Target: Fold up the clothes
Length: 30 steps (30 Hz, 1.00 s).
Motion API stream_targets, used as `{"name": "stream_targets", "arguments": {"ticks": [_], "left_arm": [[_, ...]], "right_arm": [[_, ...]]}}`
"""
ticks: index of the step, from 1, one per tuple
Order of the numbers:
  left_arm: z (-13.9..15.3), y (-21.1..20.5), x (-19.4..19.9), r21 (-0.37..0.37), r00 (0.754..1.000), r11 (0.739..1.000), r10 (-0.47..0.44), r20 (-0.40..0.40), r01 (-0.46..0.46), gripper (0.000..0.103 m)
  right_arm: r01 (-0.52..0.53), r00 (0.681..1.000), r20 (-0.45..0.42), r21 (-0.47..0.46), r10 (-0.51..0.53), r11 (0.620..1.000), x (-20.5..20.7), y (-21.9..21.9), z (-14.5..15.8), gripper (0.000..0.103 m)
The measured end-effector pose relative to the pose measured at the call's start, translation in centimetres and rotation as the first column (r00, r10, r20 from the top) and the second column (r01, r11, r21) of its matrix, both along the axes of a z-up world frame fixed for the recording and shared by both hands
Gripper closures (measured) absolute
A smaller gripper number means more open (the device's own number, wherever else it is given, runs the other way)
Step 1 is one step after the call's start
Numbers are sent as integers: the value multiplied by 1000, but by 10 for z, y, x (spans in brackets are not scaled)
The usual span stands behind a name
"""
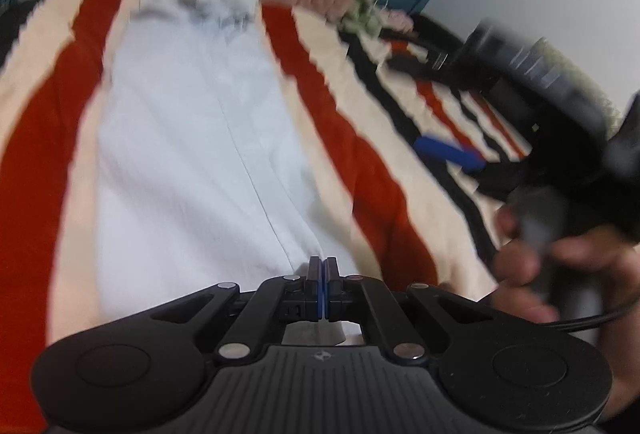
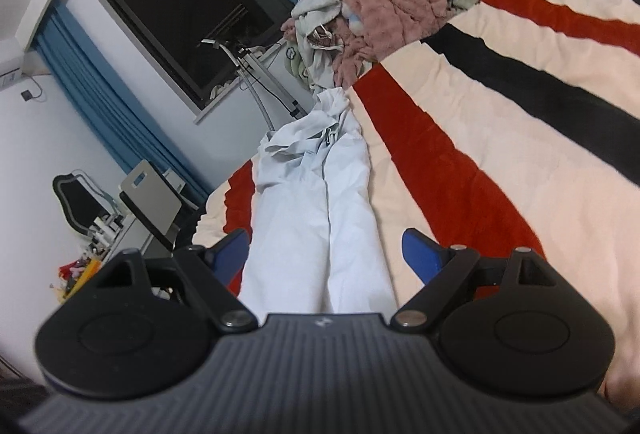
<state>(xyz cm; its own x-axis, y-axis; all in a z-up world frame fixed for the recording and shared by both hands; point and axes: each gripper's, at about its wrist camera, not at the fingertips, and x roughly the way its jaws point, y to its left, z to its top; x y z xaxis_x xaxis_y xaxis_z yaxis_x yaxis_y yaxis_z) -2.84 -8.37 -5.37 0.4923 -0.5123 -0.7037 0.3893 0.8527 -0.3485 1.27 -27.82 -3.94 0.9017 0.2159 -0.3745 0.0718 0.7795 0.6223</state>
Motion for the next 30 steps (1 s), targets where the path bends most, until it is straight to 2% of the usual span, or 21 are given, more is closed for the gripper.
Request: {"name": "stream_targets", "arguments": {"ticks": [3, 4, 5, 6, 7, 8, 9, 11, 13, 15, 17, 19, 23, 27, 30], "left_arm": [[-14, -5, 2, 33, 1000, 999, 1, -17, -1, 98], [-14, -4, 3, 42, 1000, 999, 10, -18, -9, 91], [-11, 0, 3, 56, 1000, 998, 21, -5, -20, 78], [-8, 3, 3, 70, 999, 997, 31, 8, -32, 69], [-5, 6, 3, 82, 999, 996, 40, 25, -41, 55], [2, 10, 3, 91, 998, 995, 41, 50, -45, 48], [8, 14, 6, 97, 997, 994, 38, 74, -45, 44], [21, 22, 13, 119, 991, 992, 35, 128, -51, 29], [33, 28, 21, 143, 978, 988, 35, 204, -65, 21], [39, 35, 29, 144, 961, 985, 57, 270, -98, 19], [43, 42, 37, 133, 942, 981, 90, 324, -139, 12], [41, 50, 45, 118, 927, 975, 135, 351, -186, 9], [22, 63, 59, 90, 939, 967, 204, 278, -237, 8], [2, 75, 66, 43, 942, 959, 267, 204, -281, 8], [-5, 81, 70, 56, 939, 955, 273, 211, -290, 8]], "right_arm": [[-3, 1000, 8, -21, 3, 1000, 0, 0, 2, 17], [-5, 1000, 11, -29, 5, 1000, -1, 1, 3, 17], [-8, 1000, 15, -37, 8, 999, -1, 1, 3, 17], [-12, 1000, 18, -45, 12, 999, -1, 2, 4, 17], [-20, 1000, 20, -53, 21, 998, 0, 3, 5, 17], [-28, 999, 21, -60, 29, 998, 1, 5, 6, 17], [-36, 999, 22, -68, 37, 997, 2, 6, 6, 17], [-53, 998, 23, -84, 55, 995, 5, 10, 8, 17], [-104, 994, 22, -94, 107, 990, 14, 14, 11, 20], [-154, 987, 21, -100, 157, 983, 27, 21, 17, 26], [-197, 980, 13, -106, 199, 975, 47, 30, 23, 31], [-235, 971, 4, -111, 237, 966, 72, 39, 29, 45], [-274, 962, -53, -179, 269, 945, 137, 65, 27, 47], [-259, 964, -120, -242, 236, 935, 222, 88, 5, 47], [-247, 965, -159, -296, 207, 923, 281, 99, -18, 47]]}}
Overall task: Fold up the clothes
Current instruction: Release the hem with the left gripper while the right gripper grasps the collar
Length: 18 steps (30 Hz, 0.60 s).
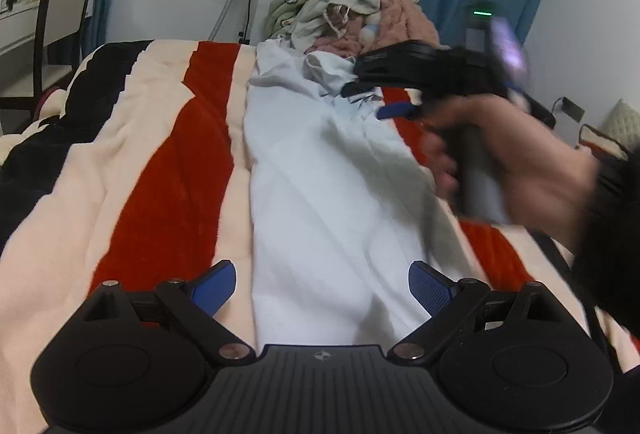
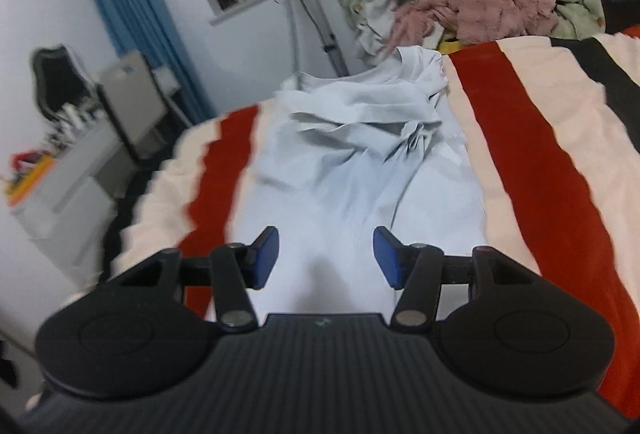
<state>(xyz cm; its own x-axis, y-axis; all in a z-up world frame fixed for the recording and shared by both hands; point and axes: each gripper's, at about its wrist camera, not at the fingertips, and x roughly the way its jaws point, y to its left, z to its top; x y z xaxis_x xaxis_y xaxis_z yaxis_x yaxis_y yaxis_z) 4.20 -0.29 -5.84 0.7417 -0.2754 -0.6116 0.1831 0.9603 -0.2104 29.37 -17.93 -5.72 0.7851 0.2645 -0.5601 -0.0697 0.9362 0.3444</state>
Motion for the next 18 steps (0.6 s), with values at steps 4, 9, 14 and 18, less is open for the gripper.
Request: {"name": "stream_targets", "arguments": {"ticks": [4, 9, 14, 18], "left_arm": [[-1, -1, 14, 69, 995, 997, 8, 95, -14, 8], [-18, 16, 46, 77, 998, 996, 46, 49, -49, 8], [-31, 39, 74, 29, 995, 995, 99, 12, -99, 8], [-36, 46, 86, 13, 993, 993, 115, -6, -115, 8]], "right_arm": [[-13, 1000, 21, -83, 15, 996, 64, 18, -22, 56], [170, 985, 51, -173, -164, 970, 136, 15, -41, 73], [266, 963, 92, -207, -252, 941, 187, 2, -47, 75], [288, 957, 89, -195, -276, 937, 206, -4, -48, 75]]}}
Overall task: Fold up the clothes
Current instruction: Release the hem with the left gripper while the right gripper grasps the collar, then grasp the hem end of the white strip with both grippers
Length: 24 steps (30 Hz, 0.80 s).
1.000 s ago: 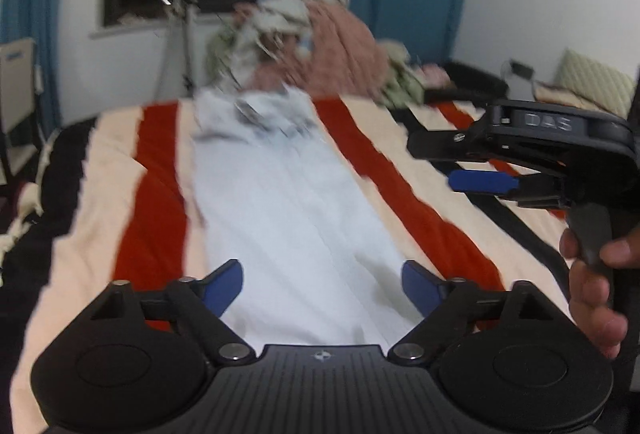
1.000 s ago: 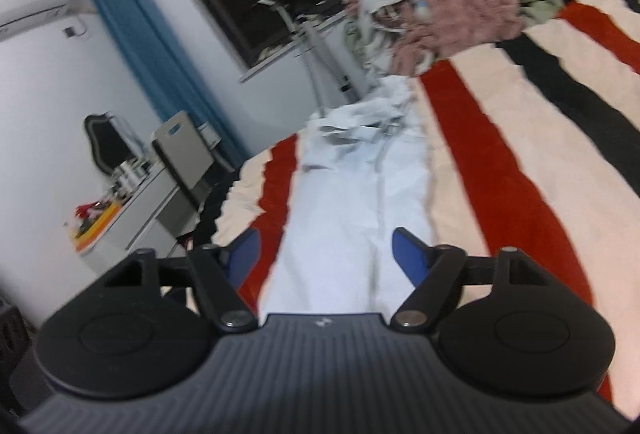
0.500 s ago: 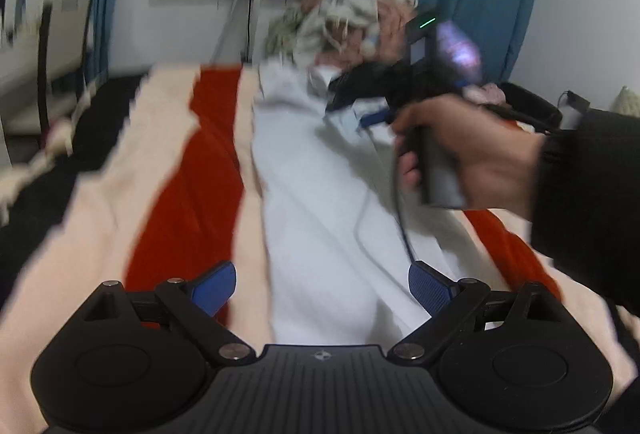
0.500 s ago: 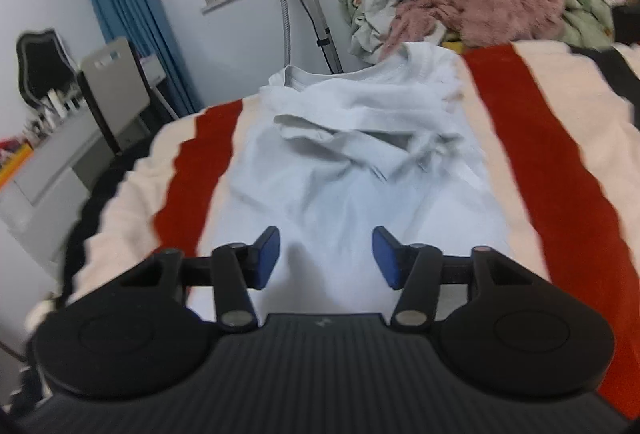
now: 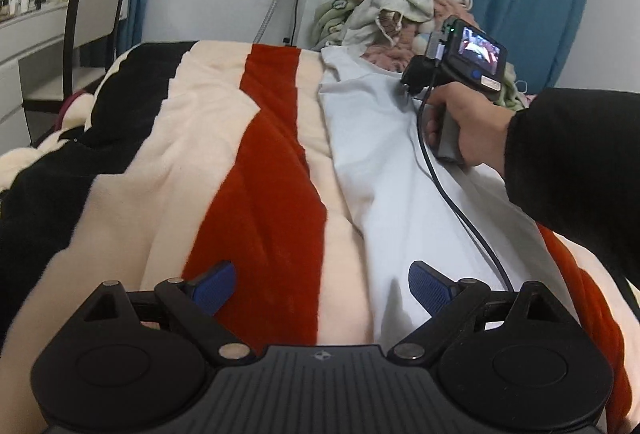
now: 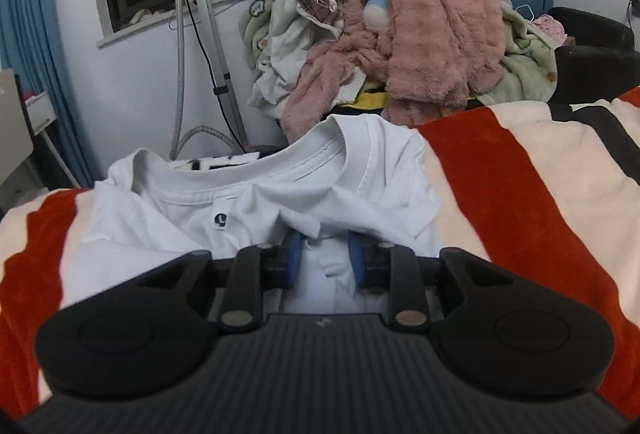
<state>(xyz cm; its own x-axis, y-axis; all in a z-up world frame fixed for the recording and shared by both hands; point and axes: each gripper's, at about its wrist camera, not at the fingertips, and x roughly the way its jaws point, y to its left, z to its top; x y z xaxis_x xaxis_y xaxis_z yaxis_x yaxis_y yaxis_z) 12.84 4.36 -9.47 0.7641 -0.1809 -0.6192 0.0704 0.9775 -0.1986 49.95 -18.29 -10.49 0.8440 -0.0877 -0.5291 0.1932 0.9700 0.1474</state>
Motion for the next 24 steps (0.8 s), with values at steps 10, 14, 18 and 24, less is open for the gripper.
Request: {"name": "stream_targets", "arguments": {"ticks": [10, 14, 18, 24], "left_arm": [[13, -1, -10, 8, 998, 1000, 1, 63, -2, 8], [21, -2, -25, -4, 996, 1000, 17, 82, -17, 8], [28, -4, -41, -26, 997, 1000, 15, 78, -13, 8], [44, -19, -74, 55, 993, 999, -9, 118, 2, 9]], "right_arm": [[-56, 998, 47, 108, 51, 993, -78, -9, 35, 29], [-101, 994, 58, 92, 96, 991, -146, -10, 65, 29], [-133, 989, 78, 52, 129, 990, -232, -14, 91, 29], [-179, 981, 91, 59, 173, 982, -365, -24, 112, 29]]}}
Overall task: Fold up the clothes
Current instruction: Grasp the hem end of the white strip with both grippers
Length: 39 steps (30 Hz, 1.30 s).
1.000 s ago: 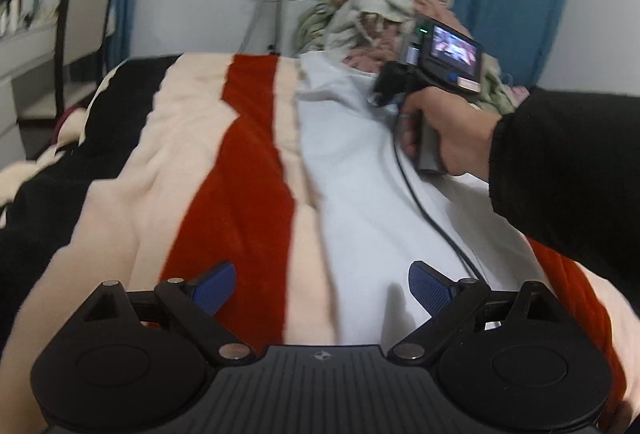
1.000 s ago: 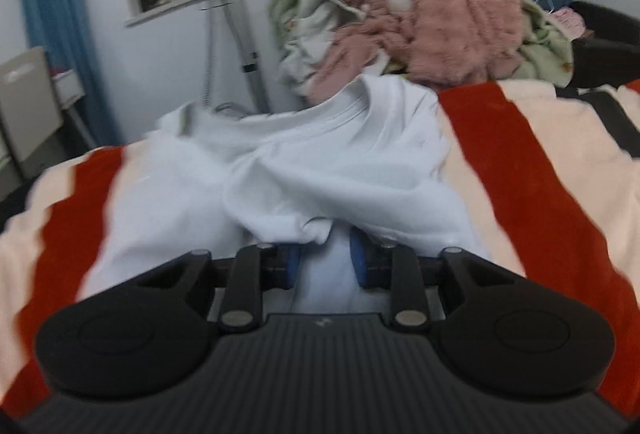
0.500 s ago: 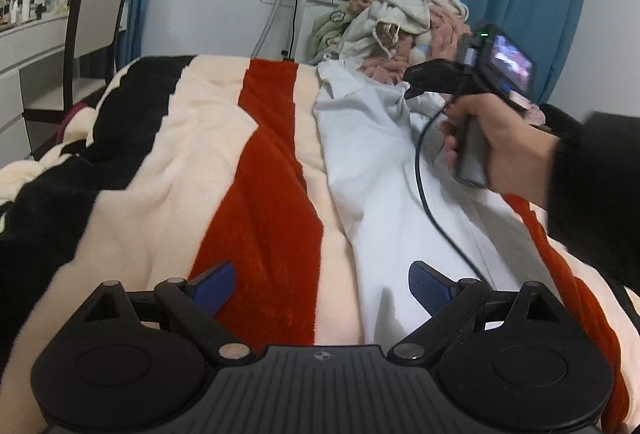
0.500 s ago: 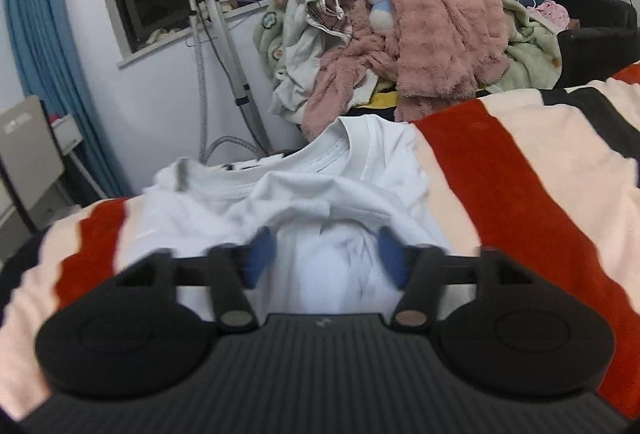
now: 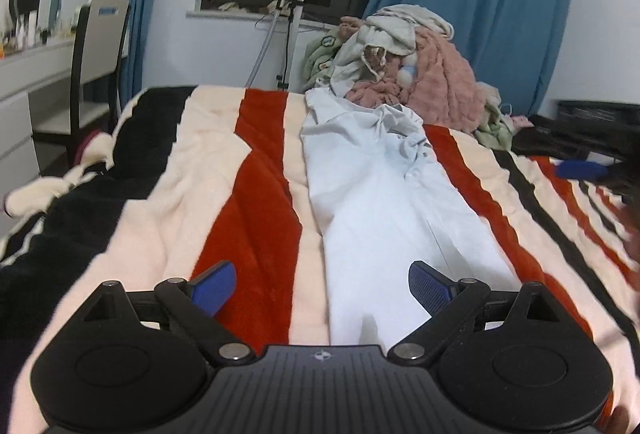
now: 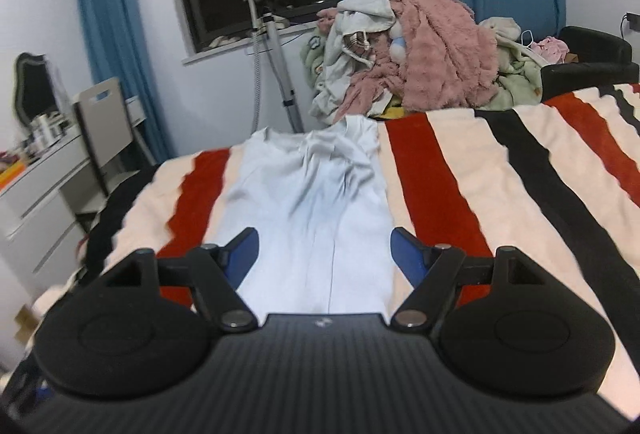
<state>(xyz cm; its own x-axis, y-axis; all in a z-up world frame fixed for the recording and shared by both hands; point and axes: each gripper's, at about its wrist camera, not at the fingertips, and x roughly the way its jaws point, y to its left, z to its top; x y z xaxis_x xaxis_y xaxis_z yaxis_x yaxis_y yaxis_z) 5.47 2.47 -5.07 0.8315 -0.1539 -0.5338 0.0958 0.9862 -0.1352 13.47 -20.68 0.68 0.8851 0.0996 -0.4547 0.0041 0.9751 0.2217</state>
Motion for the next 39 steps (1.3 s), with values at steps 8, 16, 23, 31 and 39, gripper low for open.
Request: {"name": "stream_targets", "arguments": {"ticks": [8, 16, 23, 31, 39], "left_arm": [[10, -13, -44, 39, 995, 995, -90, -49, 92, 8], [-15, 11, -37, -231, 940, 971, -135, -312, 63, 13], [-44, 20, -42, -416, 863, 909, -233, -448, 30, 28], [-56, 34, -48, -430, 851, 902, -195, -488, -40, 74], [-55, 61, -54, -482, 869, 864, -122, -480, -145, 97]], "right_arm": [[-7, 993, -116, 127, 21, 992, -88, -44, -30, 17], [254, 897, -441, 544, 15, 800, -85, -99, -94, 16], [176, 853, -499, 545, 149, 819, -95, -60, -112, 26], [252, 833, -546, 517, 89, 818, -108, -44, -126, 40], [265, 853, -520, 520, 55, 812, -117, -46, -125, 49]]}}
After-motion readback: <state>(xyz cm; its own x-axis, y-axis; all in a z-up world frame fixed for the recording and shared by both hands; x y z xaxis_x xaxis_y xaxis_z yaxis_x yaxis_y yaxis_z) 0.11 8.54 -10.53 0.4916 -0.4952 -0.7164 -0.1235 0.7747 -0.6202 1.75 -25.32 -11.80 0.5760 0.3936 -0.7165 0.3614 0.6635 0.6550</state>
